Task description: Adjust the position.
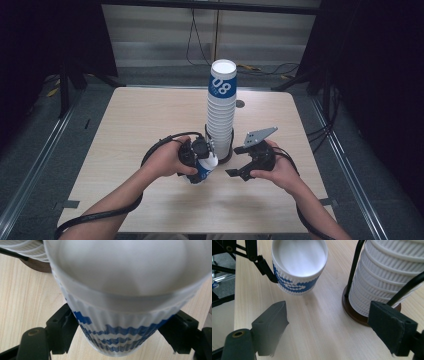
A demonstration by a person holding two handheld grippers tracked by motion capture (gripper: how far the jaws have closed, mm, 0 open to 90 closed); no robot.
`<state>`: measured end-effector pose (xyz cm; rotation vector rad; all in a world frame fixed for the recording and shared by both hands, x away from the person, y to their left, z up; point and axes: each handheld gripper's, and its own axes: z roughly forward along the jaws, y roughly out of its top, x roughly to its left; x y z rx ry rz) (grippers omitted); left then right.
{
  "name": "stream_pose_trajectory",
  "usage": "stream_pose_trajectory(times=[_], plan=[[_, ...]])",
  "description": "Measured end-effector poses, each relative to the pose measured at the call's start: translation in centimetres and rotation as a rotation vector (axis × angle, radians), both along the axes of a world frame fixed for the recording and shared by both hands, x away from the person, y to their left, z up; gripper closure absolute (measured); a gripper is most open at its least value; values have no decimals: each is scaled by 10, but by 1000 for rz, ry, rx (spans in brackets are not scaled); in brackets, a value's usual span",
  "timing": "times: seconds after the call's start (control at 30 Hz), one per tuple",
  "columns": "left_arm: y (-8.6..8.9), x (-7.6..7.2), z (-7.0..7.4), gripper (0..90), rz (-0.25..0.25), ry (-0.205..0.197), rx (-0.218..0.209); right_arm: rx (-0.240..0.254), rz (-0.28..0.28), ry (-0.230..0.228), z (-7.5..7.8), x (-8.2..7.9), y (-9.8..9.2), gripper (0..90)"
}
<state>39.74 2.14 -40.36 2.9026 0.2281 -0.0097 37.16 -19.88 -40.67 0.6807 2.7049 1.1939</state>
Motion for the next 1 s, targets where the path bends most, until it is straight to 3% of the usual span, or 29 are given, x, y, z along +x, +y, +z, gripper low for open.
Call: stream_pose_trajectory(times=[0.3,0.57,0.93,1.0], plan=[[-10,-2,3,215,-28,4,24,10,29,11,-1,0,3,141],[-16,-3,4,215,-34,5,8,17,44,11,1,0,5,135],[-23,-3,7,214,-54,-3,21,31,33,19,2,1,6,132],[-23,-3,5,214,-54,-7,3,33,32,19,2,1,6,132]])
